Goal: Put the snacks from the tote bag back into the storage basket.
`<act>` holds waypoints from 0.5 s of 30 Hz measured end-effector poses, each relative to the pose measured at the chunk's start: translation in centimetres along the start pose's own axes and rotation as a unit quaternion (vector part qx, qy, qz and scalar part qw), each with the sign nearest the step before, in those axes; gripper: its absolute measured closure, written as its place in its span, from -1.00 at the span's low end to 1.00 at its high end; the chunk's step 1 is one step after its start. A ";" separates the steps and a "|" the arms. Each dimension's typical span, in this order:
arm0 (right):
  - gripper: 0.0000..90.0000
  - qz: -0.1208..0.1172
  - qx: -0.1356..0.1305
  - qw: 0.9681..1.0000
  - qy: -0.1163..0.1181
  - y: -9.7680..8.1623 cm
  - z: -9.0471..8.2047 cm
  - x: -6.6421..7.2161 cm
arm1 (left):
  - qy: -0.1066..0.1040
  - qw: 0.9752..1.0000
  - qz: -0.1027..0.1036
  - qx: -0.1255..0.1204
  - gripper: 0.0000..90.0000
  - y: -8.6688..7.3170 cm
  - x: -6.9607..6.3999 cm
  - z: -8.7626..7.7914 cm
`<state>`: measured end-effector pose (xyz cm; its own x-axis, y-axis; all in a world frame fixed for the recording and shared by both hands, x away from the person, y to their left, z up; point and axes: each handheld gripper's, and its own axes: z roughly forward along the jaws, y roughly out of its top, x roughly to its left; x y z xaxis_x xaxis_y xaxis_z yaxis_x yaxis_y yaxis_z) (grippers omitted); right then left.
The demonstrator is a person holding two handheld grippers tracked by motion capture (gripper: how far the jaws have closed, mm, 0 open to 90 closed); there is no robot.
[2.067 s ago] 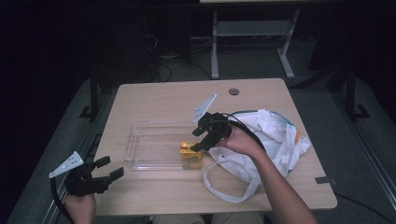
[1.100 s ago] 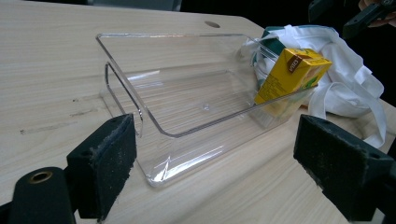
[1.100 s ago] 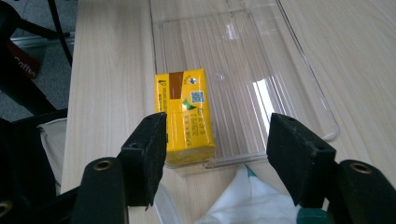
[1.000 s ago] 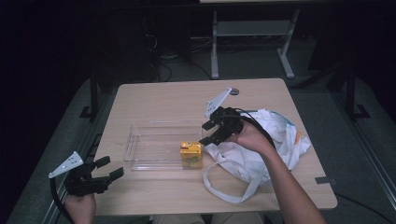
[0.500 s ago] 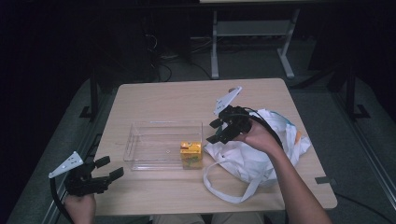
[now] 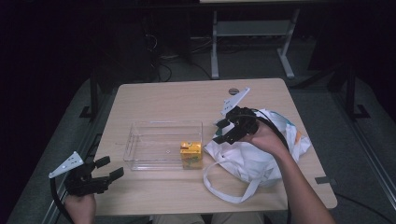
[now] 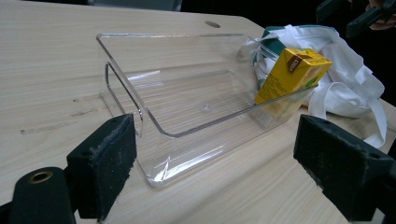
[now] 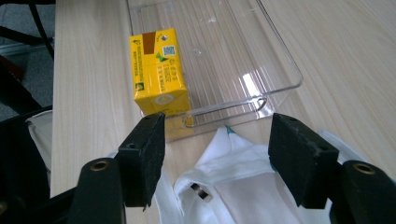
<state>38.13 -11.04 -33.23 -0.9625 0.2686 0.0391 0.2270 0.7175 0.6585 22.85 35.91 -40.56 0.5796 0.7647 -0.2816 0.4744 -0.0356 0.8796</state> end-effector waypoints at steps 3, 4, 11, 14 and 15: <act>-0.20 0.003 -0.002 1.000 -0.003 -0.4 -0.2 -0.1 | 0.000 1.000 -0.001 0.000 -0.72 0.0 0.0 0.0; -0.20 0.007 -0.004 1.000 -0.003 -0.6 -0.3 -0.1 | 0.001 1.000 -0.001 0.000 -0.72 0.0 0.0 0.0; -0.22 0.017 -0.006 1.000 -0.011 -1.9 -0.8 -0.4 | 0.000 1.000 -0.001 -0.001 -0.72 0.0 0.0 0.0; -0.21 0.023 -0.006 1.000 -0.011 -2.4 -1.0 -0.4 | -0.001 1.000 -0.002 0.000 -0.72 0.0 0.0 0.0; -0.21 0.022 -0.004 1.000 -0.013 -2.5 -1.1 -0.5 | -0.001 1.000 -0.004 0.000 -0.72 0.0 0.0 0.0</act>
<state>37.87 -13.64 -34.08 -0.9472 0.3167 0.0499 0.2687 0.6994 0.6623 22.84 35.93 -40.60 0.5769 0.7637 -0.2896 0.4787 -0.0289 0.8775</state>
